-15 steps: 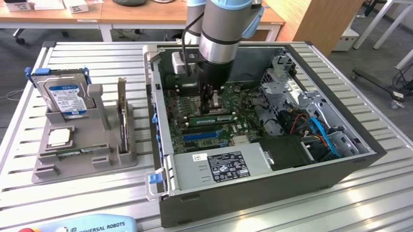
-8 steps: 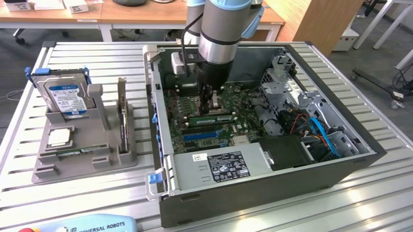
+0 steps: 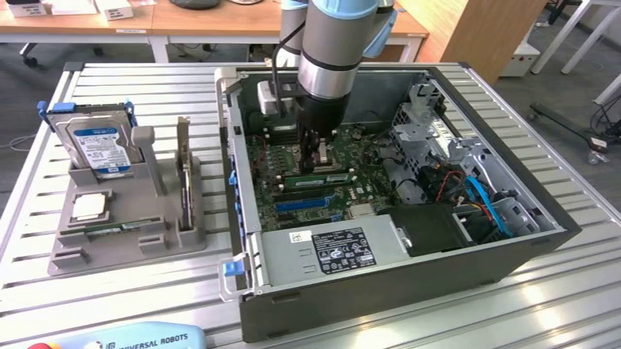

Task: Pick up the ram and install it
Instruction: 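Press down the ram until it locks into place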

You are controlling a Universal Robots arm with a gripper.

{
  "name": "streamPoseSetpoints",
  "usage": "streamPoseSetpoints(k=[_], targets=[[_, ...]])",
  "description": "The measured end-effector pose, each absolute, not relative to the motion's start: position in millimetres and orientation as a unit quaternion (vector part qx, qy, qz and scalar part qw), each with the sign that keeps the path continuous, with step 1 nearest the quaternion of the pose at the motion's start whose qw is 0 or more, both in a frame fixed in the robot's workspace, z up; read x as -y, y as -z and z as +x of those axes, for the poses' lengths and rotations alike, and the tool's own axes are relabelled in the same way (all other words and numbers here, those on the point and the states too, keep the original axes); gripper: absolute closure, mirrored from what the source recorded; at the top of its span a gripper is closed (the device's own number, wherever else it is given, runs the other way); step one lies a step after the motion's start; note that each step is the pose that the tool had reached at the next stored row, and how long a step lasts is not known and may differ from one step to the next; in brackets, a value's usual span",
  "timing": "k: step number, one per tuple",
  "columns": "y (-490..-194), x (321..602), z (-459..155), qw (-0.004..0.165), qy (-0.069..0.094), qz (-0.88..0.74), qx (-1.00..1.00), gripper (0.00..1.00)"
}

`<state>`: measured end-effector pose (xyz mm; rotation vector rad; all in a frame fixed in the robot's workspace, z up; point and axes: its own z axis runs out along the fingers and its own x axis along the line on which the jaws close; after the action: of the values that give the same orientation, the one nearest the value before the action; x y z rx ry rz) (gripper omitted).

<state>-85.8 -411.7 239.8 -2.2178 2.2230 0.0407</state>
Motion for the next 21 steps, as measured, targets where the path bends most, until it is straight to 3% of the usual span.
streamPoseSetpoints(k=[21], targets=[[-236.4,411.6,-84.3,0.001,-0.013,-0.706,-0.708,0.90]])
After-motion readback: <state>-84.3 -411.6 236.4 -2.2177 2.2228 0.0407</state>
